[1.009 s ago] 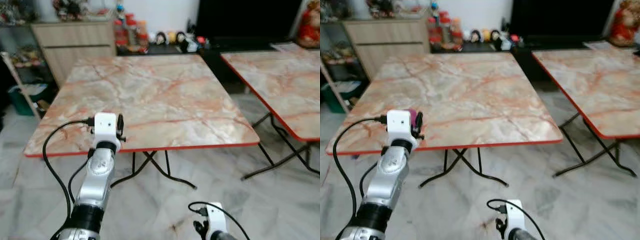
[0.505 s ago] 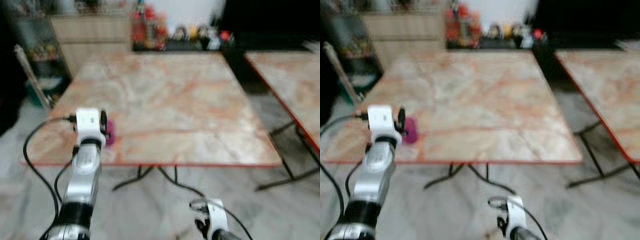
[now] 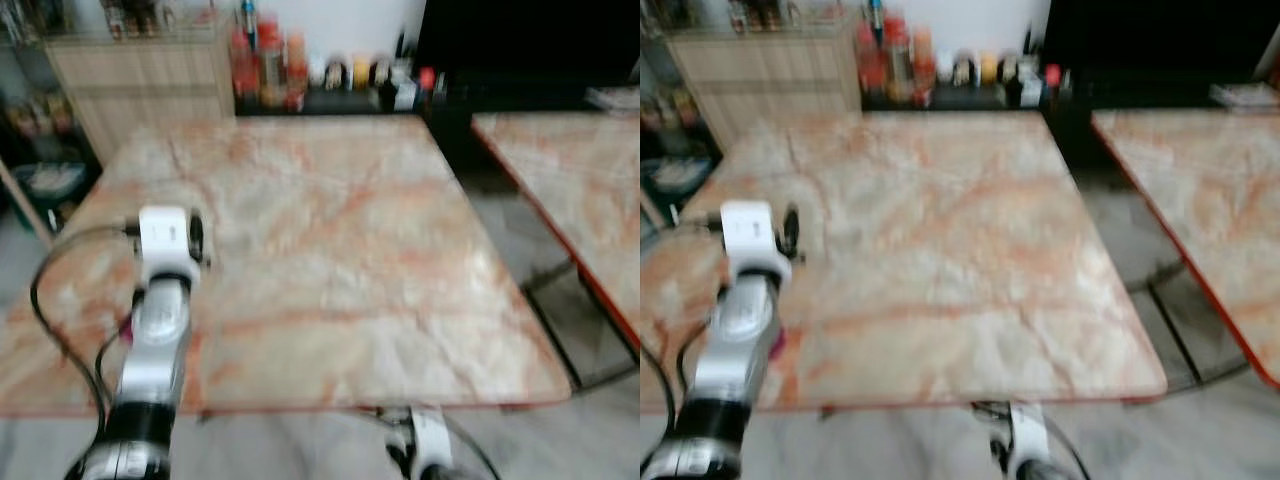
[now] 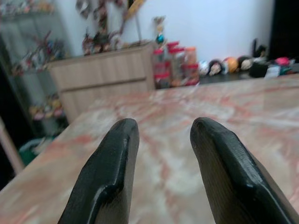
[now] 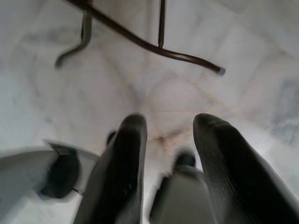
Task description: Setting the table
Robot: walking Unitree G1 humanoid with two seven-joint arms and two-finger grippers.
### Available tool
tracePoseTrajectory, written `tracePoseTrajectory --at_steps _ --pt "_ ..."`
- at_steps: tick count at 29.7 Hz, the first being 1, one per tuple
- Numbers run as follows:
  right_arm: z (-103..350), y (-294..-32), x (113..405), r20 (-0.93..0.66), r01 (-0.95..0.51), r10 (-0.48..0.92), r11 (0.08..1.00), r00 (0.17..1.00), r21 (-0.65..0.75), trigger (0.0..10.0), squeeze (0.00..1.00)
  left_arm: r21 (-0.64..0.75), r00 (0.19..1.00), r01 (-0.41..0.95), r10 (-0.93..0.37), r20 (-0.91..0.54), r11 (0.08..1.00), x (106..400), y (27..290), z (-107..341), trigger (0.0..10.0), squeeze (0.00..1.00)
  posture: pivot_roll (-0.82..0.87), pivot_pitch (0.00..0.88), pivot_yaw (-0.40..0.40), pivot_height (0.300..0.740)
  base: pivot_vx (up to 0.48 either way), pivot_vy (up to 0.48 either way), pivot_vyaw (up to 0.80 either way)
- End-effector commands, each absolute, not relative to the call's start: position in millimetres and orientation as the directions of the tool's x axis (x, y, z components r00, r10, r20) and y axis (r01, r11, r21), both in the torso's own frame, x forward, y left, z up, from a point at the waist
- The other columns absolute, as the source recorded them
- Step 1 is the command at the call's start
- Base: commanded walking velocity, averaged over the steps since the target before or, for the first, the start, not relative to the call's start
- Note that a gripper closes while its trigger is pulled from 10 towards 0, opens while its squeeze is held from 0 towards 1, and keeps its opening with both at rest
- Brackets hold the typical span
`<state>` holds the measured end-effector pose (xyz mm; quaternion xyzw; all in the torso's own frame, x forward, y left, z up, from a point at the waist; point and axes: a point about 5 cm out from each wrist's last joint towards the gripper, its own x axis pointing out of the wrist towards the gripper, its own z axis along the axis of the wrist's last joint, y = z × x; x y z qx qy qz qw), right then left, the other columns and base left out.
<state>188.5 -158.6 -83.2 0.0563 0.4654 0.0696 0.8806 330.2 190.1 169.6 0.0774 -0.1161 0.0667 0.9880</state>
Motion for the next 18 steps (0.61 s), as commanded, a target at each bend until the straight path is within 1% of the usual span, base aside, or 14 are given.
tracePoseTrajectory --at_steps 1,6,7,8,12,14,16,18 --pt "-84.4 -165.6 185.3 -0.818 -0.053 0.153 0.988 0.555 0.148 10.0 0.00 0.148 0.963 -0.150 0.111 0.246 0.977 326.4 194.3 174.6 10.0 0.00 0.06 0.000 -0.013 0.740 0.000 0.000 0.00" --pt "-86.2 -165.1 181.6 -0.822 -0.049 0.153 0.987 0.548 0.151 10.0 0.00 0.203 0.964 -0.174 0.125 0.233 0.964 309.2 219.7 179.7 10.0 0.00 0.07 0.000 -0.011 0.740 0.000 0.000 0.00" --pt "-86.2 -165.1 181.6 -0.822 -0.049 0.153 0.987 0.548 0.151 10.0 0.00 0.203 0.964 -0.174 0.125 0.233 0.964 309.2 219.7 179.7 10.0 0.00 0.07 0.000 -0.011 0.740 0.000 0.000 0.00" --pt "-86.4 -164.8 181.1 -0.823 -0.049 0.154 0.987 0.547 0.152 10.0 0.00 0.237 0.972 -0.165 0.116 0.206 0.957 303.3 228.3 178.4 10.0 0.00 0.08 0.000 -0.011 0.740 0.000 0.000 0.00" --pt "-86.7 -163.9 180.6 -0.824 -0.056 0.159 0.987 0.544 0.153 10.0 0.00 0.284 0.983 -0.150 0.111 0.147 0.947 295.4 242.6 176.5 10.0 0.00 0.09 0.000 -0.012 0.740 0.000 0.000 0.00" --pt "-86.7 -163.2 180.6 -0.824 -0.060 0.162 0.986 0.543 0.154 10.0 0.00 0.282 0.990 -0.126 0.104 0.093 0.951 292.2 250.4 175.3 10.0 0.00 0.09 0.000 -0.014 0.740 0.000 0.000 0.00" --pt "-86.8 -162.3 180.7 -0.825 -0.065 0.165 0.986 0.541 0.155 10.0 0.00 0.274 0.999 -0.052 0.049 0.017 0.960 291.4 256.0 171.6 10.0 0.00 0.09 0.000 -0.013 0.740 0.000 0.000 0.00" --pt "-86.6 -162.1 180.9 -0.824 -0.066 0.166 0.986 0.541 0.155 10.0 0.00 0.289 0.999 -0.014 0.024 -0.029 0.957 291.8 258.7 168.8 10.0 0.00 0.09 0.000 -0.012 0.740 0.000 0.000 0.00"
